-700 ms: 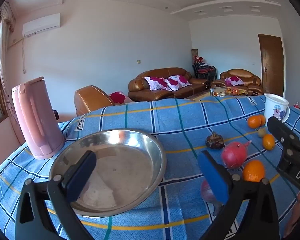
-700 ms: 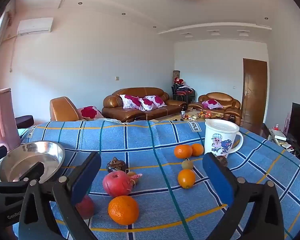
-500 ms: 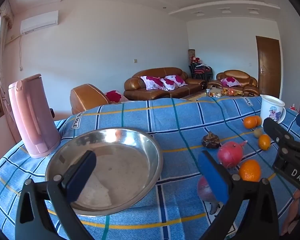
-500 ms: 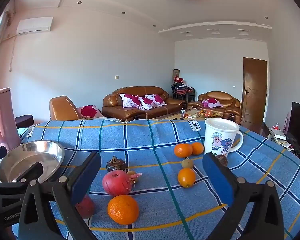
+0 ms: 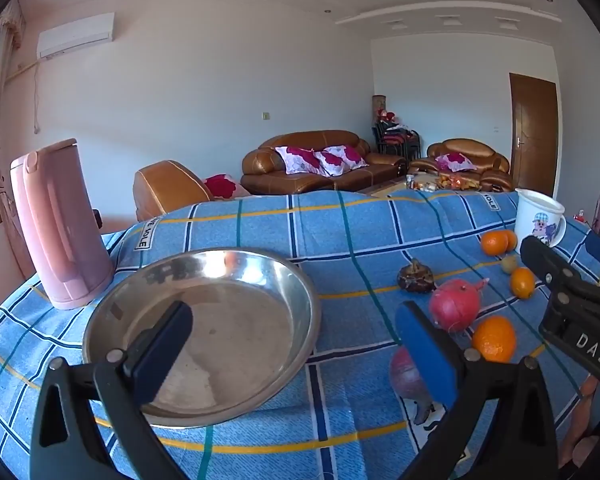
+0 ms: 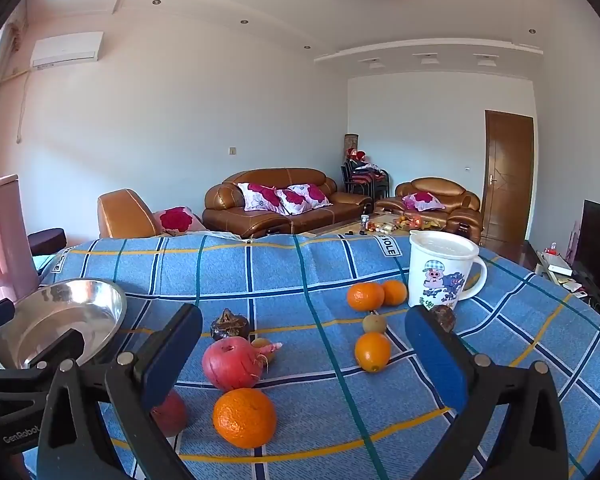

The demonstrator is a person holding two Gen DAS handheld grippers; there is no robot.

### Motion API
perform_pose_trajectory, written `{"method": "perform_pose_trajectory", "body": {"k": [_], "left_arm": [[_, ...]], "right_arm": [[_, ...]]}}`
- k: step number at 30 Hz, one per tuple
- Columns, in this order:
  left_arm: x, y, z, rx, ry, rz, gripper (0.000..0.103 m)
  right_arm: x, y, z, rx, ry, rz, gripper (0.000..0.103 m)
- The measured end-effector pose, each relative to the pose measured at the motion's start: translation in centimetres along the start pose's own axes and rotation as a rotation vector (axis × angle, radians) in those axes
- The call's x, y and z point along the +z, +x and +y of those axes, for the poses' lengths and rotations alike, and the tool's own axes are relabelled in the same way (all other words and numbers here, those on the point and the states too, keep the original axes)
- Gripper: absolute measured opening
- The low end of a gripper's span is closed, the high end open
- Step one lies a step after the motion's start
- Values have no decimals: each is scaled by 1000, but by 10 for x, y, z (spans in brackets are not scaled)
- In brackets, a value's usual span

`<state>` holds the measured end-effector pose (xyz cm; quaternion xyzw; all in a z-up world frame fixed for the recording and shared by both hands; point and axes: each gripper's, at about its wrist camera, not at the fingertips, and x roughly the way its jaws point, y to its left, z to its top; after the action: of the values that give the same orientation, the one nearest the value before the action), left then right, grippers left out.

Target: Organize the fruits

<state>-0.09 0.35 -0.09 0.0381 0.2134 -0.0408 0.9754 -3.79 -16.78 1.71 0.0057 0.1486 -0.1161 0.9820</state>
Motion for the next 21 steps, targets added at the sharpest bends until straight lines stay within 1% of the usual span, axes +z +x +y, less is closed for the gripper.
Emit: {"method": "perform_pose_trajectory", "body": {"k": [21], "left_arm": [[-1, 0, 0, -26, -10, 7, 103]], "right_arm": [[-1, 3, -2, -3, 10, 15, 102]]}}
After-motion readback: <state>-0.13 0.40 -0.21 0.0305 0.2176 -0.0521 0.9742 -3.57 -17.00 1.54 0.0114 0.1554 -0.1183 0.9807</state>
